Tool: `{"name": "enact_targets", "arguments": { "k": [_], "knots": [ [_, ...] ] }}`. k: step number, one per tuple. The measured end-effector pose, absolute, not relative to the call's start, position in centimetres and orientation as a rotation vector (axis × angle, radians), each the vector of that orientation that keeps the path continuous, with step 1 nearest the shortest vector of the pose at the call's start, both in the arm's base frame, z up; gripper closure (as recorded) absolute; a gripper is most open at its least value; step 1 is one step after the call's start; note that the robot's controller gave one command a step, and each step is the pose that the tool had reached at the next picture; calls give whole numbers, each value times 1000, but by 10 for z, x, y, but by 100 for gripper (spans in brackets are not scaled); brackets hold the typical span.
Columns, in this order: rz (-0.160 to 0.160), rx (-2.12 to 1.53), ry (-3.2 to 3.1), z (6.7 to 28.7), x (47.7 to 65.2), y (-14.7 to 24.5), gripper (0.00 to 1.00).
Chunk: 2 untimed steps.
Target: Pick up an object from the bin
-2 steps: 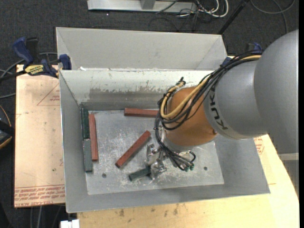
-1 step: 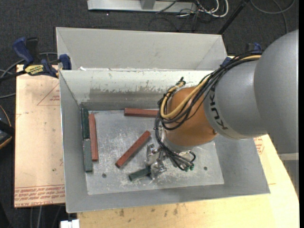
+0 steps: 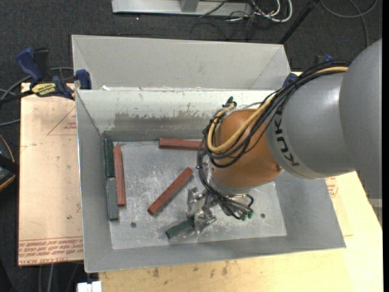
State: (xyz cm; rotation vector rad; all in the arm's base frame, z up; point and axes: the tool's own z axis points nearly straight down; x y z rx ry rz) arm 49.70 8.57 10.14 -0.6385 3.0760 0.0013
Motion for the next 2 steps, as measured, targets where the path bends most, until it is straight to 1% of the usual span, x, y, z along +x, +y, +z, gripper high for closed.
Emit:
{"name": "enact_targets", "arguments": {
  "k": [1, 2],
  "knots": [
    [1, -689, 3061, 267, 479, 98, 100],
    [1, -689, 3062, 267, 479, 98, 100]
  ]
}}
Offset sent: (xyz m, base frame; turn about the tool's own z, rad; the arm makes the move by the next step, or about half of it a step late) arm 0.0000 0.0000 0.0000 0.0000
